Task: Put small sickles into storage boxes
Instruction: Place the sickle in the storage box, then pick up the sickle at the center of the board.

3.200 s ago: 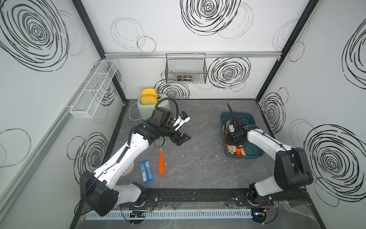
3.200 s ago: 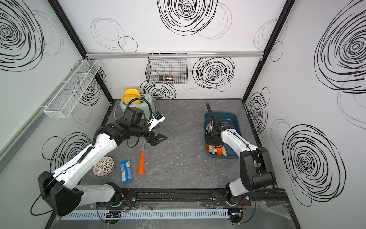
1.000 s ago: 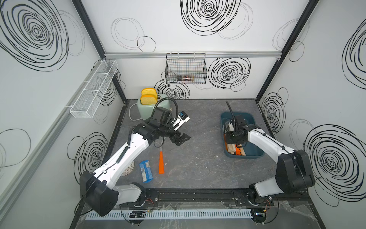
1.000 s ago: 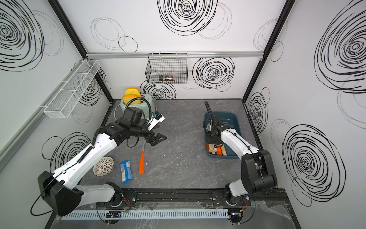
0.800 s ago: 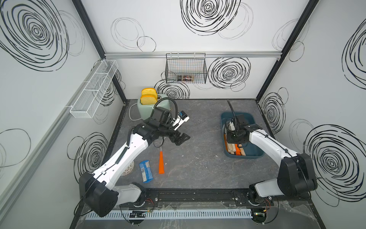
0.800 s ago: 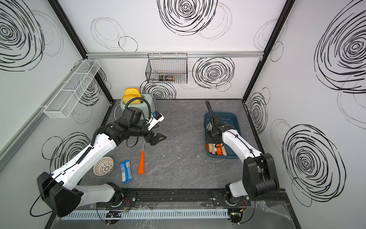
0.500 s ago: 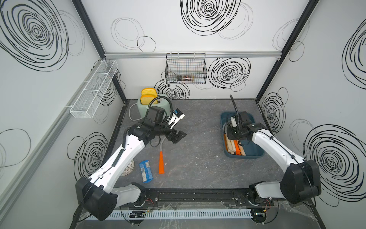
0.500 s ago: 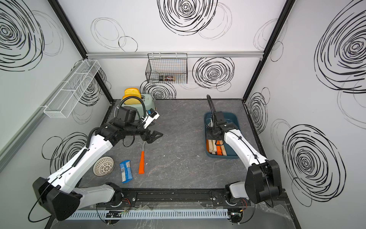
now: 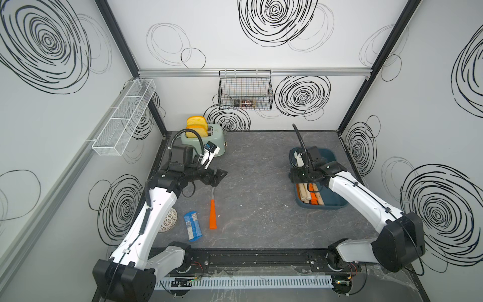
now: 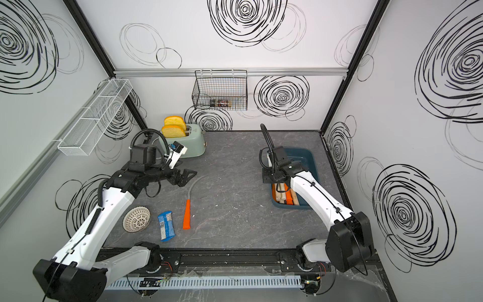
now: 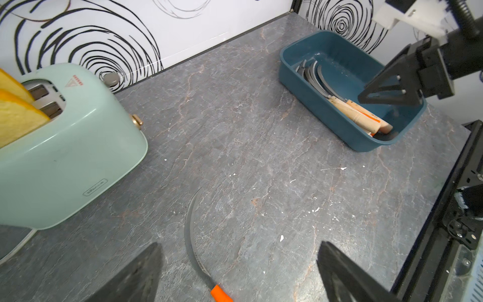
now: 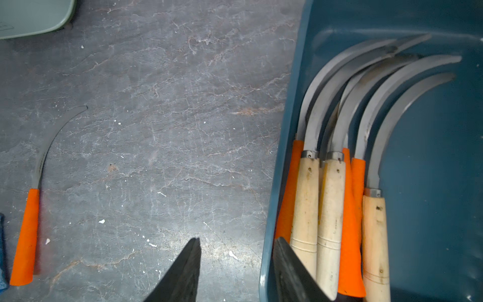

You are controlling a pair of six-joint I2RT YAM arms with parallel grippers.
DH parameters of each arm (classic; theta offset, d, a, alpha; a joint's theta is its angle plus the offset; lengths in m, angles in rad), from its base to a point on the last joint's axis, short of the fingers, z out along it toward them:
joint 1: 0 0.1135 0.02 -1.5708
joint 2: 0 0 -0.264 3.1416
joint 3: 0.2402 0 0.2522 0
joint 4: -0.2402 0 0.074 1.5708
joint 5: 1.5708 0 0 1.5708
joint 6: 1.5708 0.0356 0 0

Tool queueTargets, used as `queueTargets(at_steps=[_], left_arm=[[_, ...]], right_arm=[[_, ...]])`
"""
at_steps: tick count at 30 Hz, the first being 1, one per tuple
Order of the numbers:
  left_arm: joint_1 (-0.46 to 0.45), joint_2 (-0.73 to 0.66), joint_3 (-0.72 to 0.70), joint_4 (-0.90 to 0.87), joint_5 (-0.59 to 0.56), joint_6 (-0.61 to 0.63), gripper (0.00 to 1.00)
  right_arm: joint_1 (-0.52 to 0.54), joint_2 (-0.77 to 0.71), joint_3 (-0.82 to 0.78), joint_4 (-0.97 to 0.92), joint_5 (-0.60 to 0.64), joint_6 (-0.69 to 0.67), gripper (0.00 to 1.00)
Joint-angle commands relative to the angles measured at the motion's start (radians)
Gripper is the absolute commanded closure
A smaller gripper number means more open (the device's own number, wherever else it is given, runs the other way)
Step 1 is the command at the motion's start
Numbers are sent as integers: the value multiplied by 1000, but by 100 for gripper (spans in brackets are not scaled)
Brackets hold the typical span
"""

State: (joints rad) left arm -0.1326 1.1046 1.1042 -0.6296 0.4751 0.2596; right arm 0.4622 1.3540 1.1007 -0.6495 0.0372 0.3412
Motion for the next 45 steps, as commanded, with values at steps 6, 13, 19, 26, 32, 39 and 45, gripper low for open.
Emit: queueTargets(at_steps=[6,13,19,26,32,39,45], left_arm=[[76,-59,-50,-4,56,15,4],[96,-89,-75,-7,59,19,4],[108,-92,-82,-6,67,17,4],[110,-86,-86,3,74,11,4],[110,-82,-87,3,79,8,4],[110,-88,-93,1,72,13,4],[110,-88,-92,4,72,13,4]], right_arm=[[68,-14,18,54,201,87,45],[-68,-134,-189,320,-36,68,24],[-66,-105,-174,300,-40,37,2],[-118,-95,-173,287,-17,82,2],[-159,-112,-179,299,-107,44,2],[-189,-94,-165,249,-139,89,2],[-220,-133,-229,360,-309,61,2]])
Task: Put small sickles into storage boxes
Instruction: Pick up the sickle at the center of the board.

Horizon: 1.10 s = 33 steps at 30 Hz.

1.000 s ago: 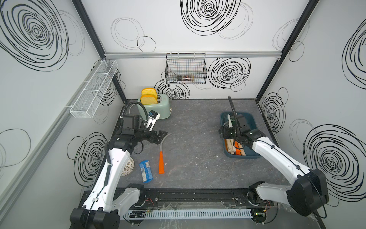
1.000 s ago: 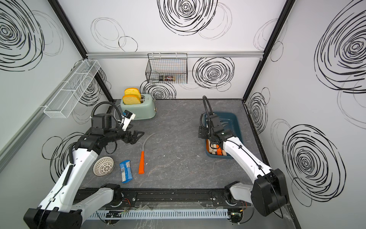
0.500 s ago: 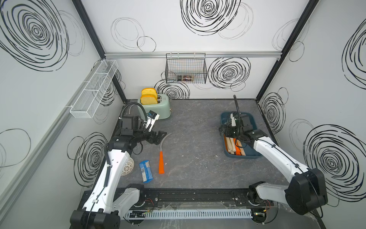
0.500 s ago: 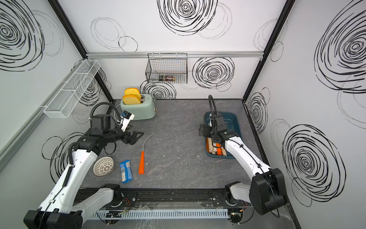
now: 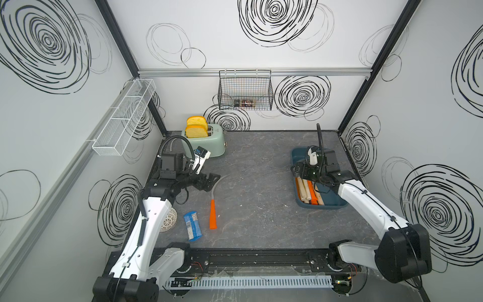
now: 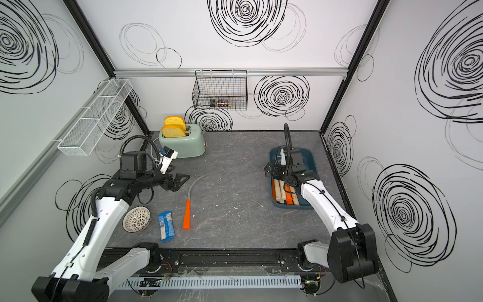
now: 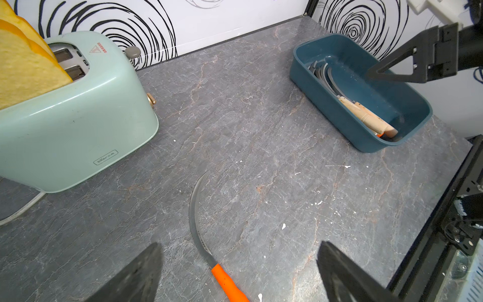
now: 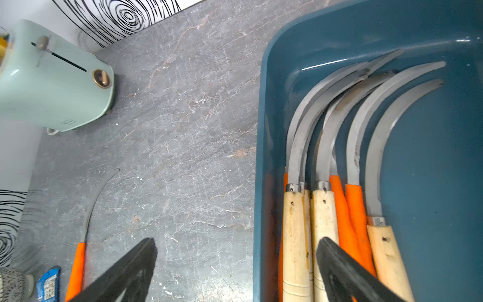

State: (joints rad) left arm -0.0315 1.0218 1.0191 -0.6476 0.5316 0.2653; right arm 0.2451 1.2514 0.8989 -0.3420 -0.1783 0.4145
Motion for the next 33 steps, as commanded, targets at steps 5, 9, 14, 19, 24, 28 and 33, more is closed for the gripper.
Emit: queueTargets(at_steps=[5,9,14,19,24,28,33], left_arm=[[8,-3,-4,23,14,7,4],[9,0,-4,27,13,6,4],[10,3,-8,29,16,-10,4],[19,-2,-13,32,-13,-19,4],[57,-6,-19,32,-38,-39,4],[110,-6,-25,28,-40,-40,4],[194,0,-31,20,-15,-49,4]], right_arm=[[2,-27,-53,100,-145,-10,2],[61,-2,-15,63,-110,-25,0],[206,53,37,36,-46,-57,8],[328,124,94,24,-27,-44,19],[440,183,135,22,3,-25,22],[528,228,171,23,27,-6,21],[637,298,219,41,68,52,17]])
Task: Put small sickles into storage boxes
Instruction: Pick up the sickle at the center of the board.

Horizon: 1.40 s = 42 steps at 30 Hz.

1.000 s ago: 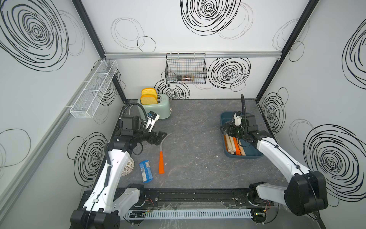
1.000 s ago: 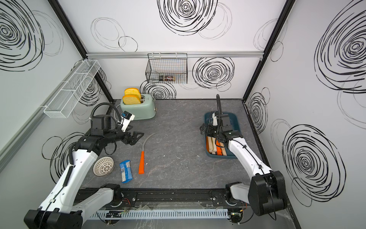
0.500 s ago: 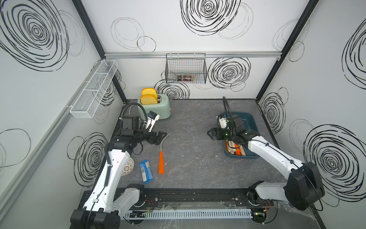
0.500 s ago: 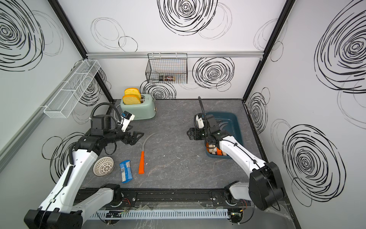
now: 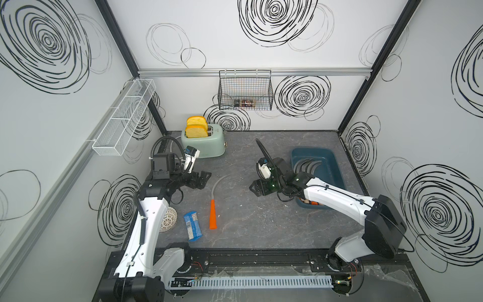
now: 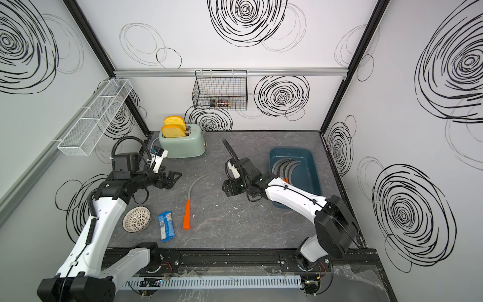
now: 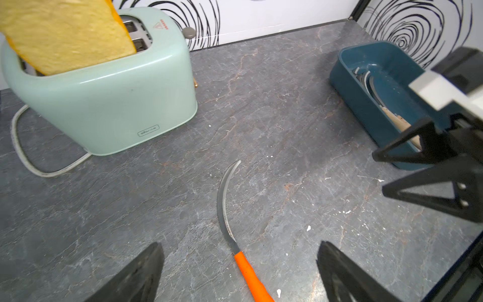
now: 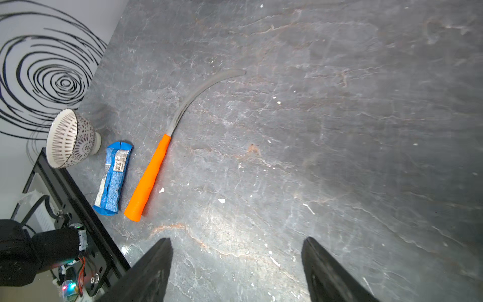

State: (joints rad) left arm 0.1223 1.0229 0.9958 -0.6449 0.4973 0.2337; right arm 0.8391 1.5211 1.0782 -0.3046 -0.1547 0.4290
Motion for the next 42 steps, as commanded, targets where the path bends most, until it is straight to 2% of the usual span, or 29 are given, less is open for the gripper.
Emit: queueTargets(at_steps=[1,11,17,24,26,33,42], left_arm=[[58,2,-11,16,24,-22,4],[210,-9,-10,-3,39,-5,4],[316,-19,0,-36,99,24,4],[386,-63,12,-67,113,81,4],[426,-87,15,-66,161,90,4],[447,-83,45,-93,194,94,4],[470,-63,44,-122,183,85,4]], right_arm=[[66,46,51,8,57,47,17],[232,268,267,-64,76,93,16],[289,396,382,-109,89,99,15],[338,540,539,-212,127,74,15],[350,573,580,-242,150,67,15],[374,642,655,-293,156,51,18],[408,707,734,-339,167,40,19]])
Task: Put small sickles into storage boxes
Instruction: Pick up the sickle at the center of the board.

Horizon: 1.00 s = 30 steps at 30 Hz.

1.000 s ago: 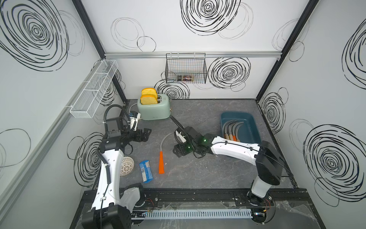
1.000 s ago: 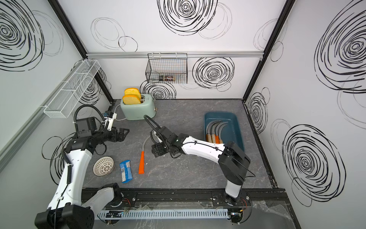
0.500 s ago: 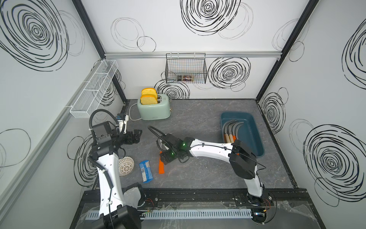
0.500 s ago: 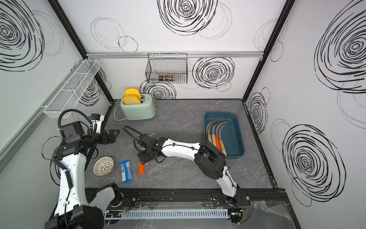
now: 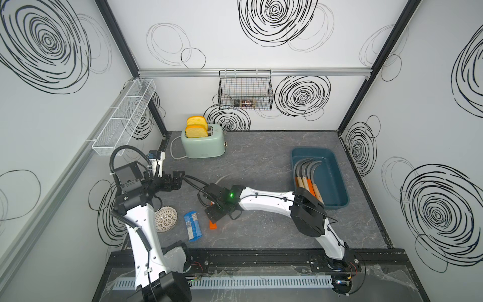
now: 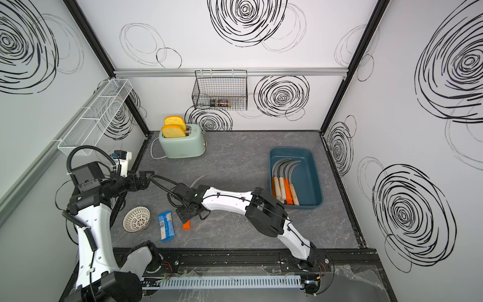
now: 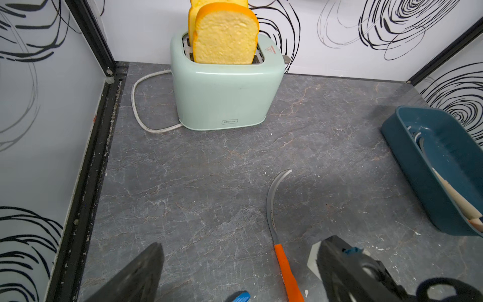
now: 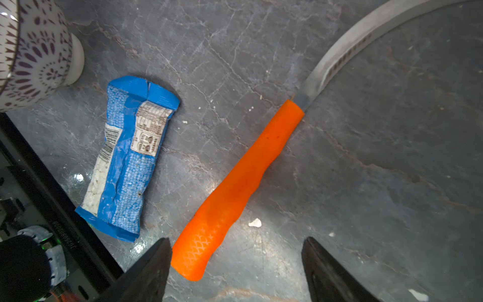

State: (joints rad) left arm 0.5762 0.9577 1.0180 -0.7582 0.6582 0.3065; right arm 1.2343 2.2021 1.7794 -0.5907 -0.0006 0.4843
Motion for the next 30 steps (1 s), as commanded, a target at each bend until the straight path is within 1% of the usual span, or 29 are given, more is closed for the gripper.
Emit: queueTargets(at_steps=[1,8,20,30], left_arm=[[19,3,22,-12,24,13,4],[39,-2,27,-31,37,39,4],[72,11,39,-56,78,71,4],[75,19,47,-64,95,81,4]], right_arm=[[16,32,39,-56,12,-17,19],[28,90,97,-99,38,-29,20],[43,136,162,-164,75,-36,21],[42,153,182,-213,106,-38,25]])
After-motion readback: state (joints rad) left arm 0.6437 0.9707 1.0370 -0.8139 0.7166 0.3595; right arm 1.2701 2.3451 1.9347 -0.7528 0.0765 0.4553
